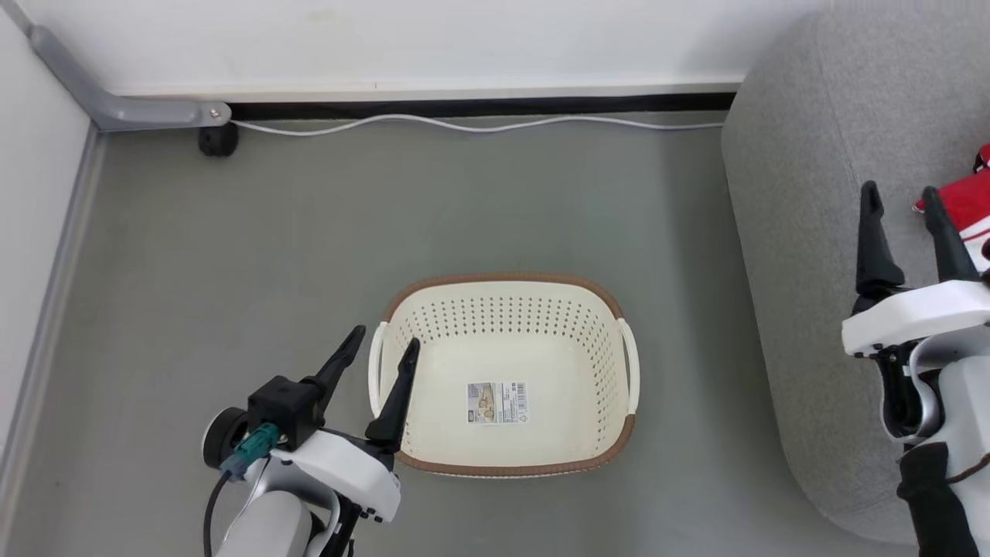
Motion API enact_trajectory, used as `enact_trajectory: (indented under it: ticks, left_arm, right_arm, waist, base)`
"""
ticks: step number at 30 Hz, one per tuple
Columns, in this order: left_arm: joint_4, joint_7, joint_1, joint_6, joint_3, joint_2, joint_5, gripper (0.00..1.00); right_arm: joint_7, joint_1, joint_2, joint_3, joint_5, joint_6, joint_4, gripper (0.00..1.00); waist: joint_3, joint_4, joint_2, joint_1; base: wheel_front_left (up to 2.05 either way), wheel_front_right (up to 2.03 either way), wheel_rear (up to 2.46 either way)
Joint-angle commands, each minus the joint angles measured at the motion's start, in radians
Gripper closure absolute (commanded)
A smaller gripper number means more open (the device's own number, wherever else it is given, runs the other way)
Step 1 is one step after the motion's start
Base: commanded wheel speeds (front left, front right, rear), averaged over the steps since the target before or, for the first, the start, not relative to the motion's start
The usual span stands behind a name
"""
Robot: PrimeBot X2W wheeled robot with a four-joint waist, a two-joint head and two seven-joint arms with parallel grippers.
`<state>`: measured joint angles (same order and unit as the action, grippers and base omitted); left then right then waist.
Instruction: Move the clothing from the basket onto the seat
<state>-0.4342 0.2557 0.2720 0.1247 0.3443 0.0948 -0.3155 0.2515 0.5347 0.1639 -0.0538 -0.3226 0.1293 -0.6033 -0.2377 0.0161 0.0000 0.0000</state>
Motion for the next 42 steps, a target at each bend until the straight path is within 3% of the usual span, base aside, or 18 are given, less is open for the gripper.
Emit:
enact_trajectory:
  ticks: [1,7,16,30,42]
  left_arm:
    - [0.019,0.006,-0.001,-0.008,-0.046,0.005,0.007,0.00]
    - [0.017,0.006,-0.035,-0.024,-0.167,-0.014,0.033,0.00]
    - [0.072,0.006,-0.076,-0.054,-0.318,-0.023,0.081,0.00]
    - [0.139,0.006,-0.207,-0.050,-0.400,-0.041,0.122,0.00]
    - [0.161,0.006,-0.195,-0.039,-0.436,-0.044,0.149,0.00]
  right_arm:
    - [0.010,-0.016,0.005,0.032,-0.006,0.001,0.037,0.00]
    - [0.010,-0.063,-0.005,0.166,-0.025,0.001,0.105,0.00]
    - [0.010,-0.150,-0.022,0.228,-0.006,0.001,0.187,0.00]
    - [0.010,-0.309,-0.051,0.158,0.056,0.001,0.241,0.00]
    - [0.010,-0.327,-0.062,0.136,0.087,0.001,0.237,0.00]
  waist:
    - [0.037,-0.030,0.0000,0.0000]
    - [0.111,-0.060,0.0000,0.0000]
    - [0.156,-0.058,0.0000,0.0000]
    - [0.222,-0.030,0.0000,0.0000]
    - [0.211,-0.007,0.0000,0.0000]
  base:
    - [0.00,0.00,0.00]
    - [0.00,0.00,0.00]
    - [0.00,0.00,0.00]
    - [0.00,0.00,0.00]
    - [0.00,0.00,0.00]
